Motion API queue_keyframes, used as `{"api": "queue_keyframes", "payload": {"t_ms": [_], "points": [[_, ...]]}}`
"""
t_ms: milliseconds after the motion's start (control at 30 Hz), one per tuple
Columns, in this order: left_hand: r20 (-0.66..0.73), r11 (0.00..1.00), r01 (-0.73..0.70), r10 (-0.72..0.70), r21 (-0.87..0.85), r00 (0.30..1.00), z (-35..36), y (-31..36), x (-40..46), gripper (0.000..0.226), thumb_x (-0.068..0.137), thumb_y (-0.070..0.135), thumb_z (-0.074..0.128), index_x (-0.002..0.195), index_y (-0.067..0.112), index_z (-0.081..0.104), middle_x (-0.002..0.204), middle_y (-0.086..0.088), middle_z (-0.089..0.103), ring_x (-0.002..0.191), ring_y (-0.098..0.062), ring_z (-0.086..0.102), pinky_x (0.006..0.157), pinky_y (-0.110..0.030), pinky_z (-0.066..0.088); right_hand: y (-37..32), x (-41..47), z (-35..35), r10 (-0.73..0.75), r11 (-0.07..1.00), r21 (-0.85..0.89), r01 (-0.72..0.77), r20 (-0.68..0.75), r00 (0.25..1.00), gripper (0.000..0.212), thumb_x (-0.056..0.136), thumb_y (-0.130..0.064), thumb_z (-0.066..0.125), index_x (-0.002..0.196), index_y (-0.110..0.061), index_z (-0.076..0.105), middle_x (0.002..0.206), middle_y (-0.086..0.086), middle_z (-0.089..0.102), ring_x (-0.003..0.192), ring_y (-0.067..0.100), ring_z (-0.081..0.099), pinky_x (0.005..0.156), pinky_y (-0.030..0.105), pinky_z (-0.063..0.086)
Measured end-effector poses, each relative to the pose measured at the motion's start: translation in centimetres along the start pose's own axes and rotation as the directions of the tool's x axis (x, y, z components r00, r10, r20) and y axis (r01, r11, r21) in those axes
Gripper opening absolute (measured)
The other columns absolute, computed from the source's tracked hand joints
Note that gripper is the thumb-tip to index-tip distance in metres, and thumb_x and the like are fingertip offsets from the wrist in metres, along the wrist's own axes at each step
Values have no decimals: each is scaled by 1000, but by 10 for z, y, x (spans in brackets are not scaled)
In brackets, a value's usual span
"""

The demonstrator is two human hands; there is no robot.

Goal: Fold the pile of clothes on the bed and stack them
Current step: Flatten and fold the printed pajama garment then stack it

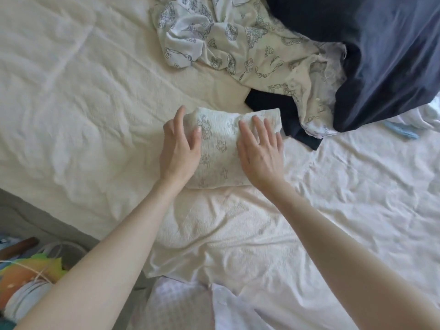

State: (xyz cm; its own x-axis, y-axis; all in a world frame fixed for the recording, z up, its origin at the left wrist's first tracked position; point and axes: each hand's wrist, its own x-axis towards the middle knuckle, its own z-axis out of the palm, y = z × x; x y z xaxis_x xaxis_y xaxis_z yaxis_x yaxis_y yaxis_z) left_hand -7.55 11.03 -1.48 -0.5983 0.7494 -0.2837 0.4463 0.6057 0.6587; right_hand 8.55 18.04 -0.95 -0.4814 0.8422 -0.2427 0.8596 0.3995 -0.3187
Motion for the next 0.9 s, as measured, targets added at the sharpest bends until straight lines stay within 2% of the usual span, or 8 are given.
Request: {"api": "queue_keyframes", "payload": {"t_ms": [133, 300, 400, 567, 667, 767, 833, 900], "points": [[36, 991, 91, -95, 96, 995, 5, -1, -16, 56, 96, 51, 33, 147, 37, 15, 136, -4, 41, 107, -24, 56, 74, -28, 37, 6, 2, 11, -18, 999, -33, 21, 85, 996, 48, 101, -39, 28, 148, -28, 27, 158, 7, 18, 146, 28, 10, 116, 50, 9], [62, 970, 44, -60, 239, 996, 18, -13, -22, 55, 96, 51, 29, 148, 40, 14, 138, -5, 38, 105, -26, 55, 71, -34, 42, 23, -8, 35, 60, 989, -144, -26, 235, 970, 57, 97, -50, 12, 151, -32, 5, 160, 6, 3, 147, 23, -3, 119, 43, -3], [42, 934, 50, -69, 355, 997, 33, -20, -6, 55, 97, 49, 32, 148, 38, 17, 142, -7, 33, 111, -30, 52, 75, -43, 46, 25, 0, 53, 97, 982, -180, -60, 206, 974, 60, 95, -51, 7, 151, -32, 4, 160, 8, 5, 147, 24, -3, 118, 45, -3], [51, 881, 25, -56, 473, 997, 46, -27, -1, 55, 99, 45, 34, 149, 32, 17, 143, -15, 31, 108, -36, 51, 84, -45, 44, 26, 2, 63, 96, 980, -188, -57, 208, 973, 60, 95, -51, 8, 151, -30, 6, 159, 10, 5, 147, 25, -3, 118, 46, -5], [59, 915, 59, -90, 398, 994, 41, -24, 0, 55, 98, 45, 35, 149, 31, 19, 144, -14, 30, 114, -35, 46, 90, -45, 41, 25, 5, 55, 87, 989, -139, -53, 257, 962, 57, 98, -49, 16, 151, -32, 4, 160, 8, 1, 147, 23, -8, 117, 46, -8], [90, 986, 100, -113, 136, 990, 33, -27, -5, 58, 97, 42, 37, 150, 29, 16, 144, -13, 28, 125, -27, 34, 100, -35, 31, 27, 5, 34, 54, 992, 107, -69, 141, 989, 48, 99, -37, 40, 145, -25, 36, 157, 9, 21, 146, 24, 10, 118, 48, 6], [80, 979, 194, -188, -65, 979, 28, -32, -10, 62, 96, 37, 45, 150, 21, 18, 143, -17, 30, 130, -25, 29, 105, -28, 22, 33, -2, 20, 177, 952, 262, -158, -51, 983, 39, 94, -27, 54, 132, -16, 53, 146, 10, 39, 137, 27, 32, 111, 45, 27], [81, 928, 312, -302, -201, 950, 23, -37, -12, 64, 92, 34, 56, 145, 12, 29, 137, -16, 40, 126, -24, 39, 109, -32, 30, 44, -3, 10, 443, 809, 434, -395, -11, 896, 44, 90, -31, 60, 130, -14, 51, 131, 6, 49, 119, 20, 47, 98, 33, 40]]}}
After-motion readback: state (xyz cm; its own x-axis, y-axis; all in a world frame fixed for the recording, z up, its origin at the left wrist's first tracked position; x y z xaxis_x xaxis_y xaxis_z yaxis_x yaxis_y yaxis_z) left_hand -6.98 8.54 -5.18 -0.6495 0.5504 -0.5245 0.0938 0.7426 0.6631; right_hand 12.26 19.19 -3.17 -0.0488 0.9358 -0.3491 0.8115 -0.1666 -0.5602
